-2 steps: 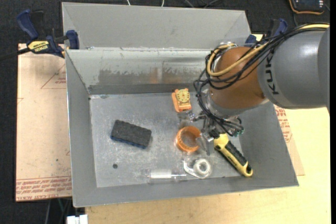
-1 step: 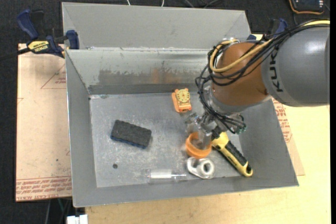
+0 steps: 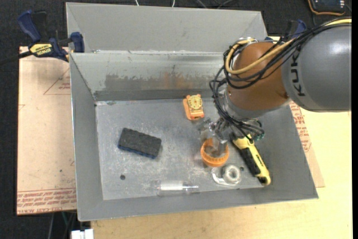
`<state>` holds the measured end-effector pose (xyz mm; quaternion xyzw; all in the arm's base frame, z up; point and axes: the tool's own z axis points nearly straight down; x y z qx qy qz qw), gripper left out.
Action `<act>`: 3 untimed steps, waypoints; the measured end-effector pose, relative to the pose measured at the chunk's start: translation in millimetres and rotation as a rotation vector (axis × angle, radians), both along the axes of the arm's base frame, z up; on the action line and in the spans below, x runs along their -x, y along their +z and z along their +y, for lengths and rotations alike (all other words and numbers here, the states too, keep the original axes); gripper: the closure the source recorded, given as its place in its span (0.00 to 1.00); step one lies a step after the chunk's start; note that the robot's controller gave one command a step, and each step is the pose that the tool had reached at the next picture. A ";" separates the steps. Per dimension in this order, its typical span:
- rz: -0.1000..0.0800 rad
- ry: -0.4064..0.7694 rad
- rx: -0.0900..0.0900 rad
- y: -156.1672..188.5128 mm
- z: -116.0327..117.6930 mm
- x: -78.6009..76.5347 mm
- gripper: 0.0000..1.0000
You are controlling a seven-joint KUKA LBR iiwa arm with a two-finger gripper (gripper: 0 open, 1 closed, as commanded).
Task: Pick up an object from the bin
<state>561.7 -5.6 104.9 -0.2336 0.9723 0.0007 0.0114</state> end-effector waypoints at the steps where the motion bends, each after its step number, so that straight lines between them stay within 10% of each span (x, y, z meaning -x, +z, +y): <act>1: 0.001 -0.001 -0.001 14.5 0.7 0.4 1.00; 3: -0.003 -0.001 -0.002 30.5 1.4 -0.6 1.00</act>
Offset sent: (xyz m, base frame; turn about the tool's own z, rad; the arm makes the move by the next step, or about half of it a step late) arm -0.0008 0.0003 0.0306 0.0004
